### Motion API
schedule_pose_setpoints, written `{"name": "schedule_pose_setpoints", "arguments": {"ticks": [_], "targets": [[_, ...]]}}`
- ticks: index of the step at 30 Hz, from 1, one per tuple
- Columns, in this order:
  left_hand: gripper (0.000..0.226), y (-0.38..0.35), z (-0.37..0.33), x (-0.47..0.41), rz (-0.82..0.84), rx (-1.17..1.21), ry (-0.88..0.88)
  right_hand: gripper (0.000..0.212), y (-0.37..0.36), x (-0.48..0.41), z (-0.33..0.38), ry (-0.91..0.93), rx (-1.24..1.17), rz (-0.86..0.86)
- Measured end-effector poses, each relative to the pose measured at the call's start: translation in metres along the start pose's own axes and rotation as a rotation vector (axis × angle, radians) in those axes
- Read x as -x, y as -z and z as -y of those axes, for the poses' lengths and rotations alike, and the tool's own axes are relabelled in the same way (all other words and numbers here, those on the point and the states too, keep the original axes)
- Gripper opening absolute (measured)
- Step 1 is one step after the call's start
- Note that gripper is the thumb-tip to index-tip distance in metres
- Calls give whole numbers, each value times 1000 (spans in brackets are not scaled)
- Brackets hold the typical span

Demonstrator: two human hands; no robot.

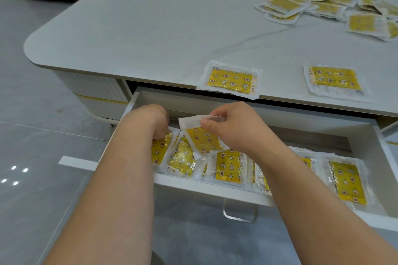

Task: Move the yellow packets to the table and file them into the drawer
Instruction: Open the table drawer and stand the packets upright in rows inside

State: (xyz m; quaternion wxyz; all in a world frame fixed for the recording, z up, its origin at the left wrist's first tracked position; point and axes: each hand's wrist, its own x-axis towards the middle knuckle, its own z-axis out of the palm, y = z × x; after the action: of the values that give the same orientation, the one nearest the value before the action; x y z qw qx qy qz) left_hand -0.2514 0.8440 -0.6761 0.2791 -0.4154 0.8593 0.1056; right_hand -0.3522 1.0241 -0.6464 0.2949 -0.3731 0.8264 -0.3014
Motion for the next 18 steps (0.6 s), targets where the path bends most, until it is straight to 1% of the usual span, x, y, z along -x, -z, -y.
{"name": "schedule_pose_setpoints", "arguments": {"ticks": [3, 5, 9, 11, 15, 17, 18], "targets": [[36, -1, 3, -11, 11, -74, 27, 25, -4, -4, -1, 8, 55, 5], [30, -1, 5, -17, -13, -55, 46, 26, -9, -8, -5, -2, 75, -10], [19, -4, 8, -26, -42, -27, 28, 25, -15, -13, -7, -20, 88, -17], [16, -6, 9, -28, -37, -27, 26, 25, -18, -15, -9, -40, 128, 37], [17, -6, 9, -24, -27, -33, 20, 24, -27, -15, -17, -170, 327, 260], [21, -5, 8, -21, -28, -38, 17, 27, -28, -15, -17, -186, 445, 302], [22, -5, 7, -17, -31, -34, 17, 33, -28, -14, -15, -187, 478, 308]]}}
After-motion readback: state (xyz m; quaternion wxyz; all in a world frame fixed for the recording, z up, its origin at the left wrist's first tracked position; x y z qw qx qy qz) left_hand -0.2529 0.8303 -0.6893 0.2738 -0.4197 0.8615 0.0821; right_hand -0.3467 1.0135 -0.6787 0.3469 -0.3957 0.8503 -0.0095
